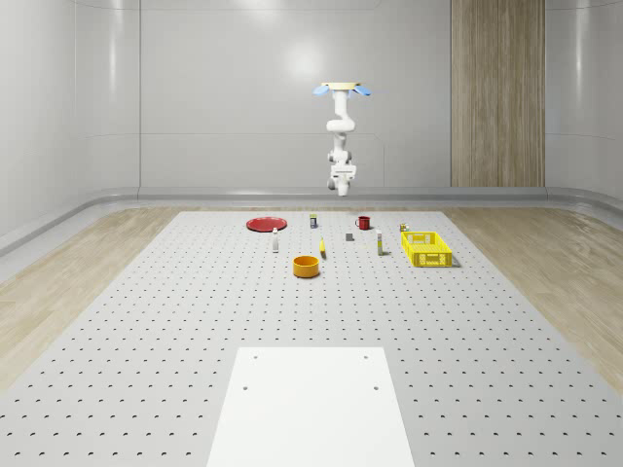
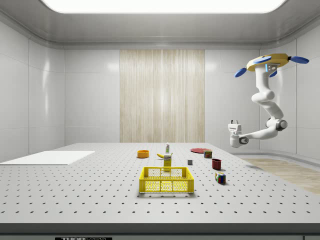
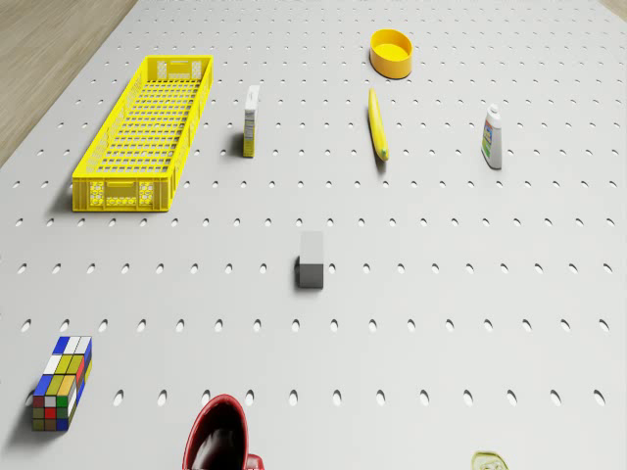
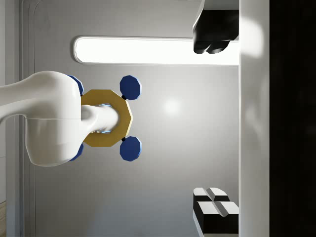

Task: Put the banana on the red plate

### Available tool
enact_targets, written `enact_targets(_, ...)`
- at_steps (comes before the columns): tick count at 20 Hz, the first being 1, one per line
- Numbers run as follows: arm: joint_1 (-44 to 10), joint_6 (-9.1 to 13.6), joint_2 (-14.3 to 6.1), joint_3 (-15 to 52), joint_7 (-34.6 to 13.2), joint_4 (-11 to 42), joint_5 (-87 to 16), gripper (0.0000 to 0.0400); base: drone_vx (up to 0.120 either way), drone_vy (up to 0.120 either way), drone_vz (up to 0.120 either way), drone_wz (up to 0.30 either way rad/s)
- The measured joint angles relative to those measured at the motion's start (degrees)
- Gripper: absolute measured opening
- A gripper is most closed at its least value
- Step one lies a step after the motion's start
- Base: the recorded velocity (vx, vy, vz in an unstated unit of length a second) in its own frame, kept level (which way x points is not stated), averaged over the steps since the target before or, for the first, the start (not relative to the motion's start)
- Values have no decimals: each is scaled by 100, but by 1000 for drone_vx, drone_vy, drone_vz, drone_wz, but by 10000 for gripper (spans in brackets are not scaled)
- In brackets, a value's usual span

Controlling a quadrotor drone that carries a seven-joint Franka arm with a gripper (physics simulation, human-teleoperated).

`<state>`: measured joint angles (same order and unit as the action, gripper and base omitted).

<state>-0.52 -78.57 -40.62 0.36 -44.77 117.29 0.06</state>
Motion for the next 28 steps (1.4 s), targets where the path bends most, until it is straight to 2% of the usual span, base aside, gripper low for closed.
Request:
enact_targets(19, -69, -84, -59, 215, -37, 62, -298, 400, 120, -120, 0, 0)
enact_targets(24, -160, -111, -82, 509, -92, 106, -711, 400, 120, -120, 0, 0)
enact_targets(28, -312, -144, -117, 996, -187, 215, -1399, 400, 110, -80, 0, 0)
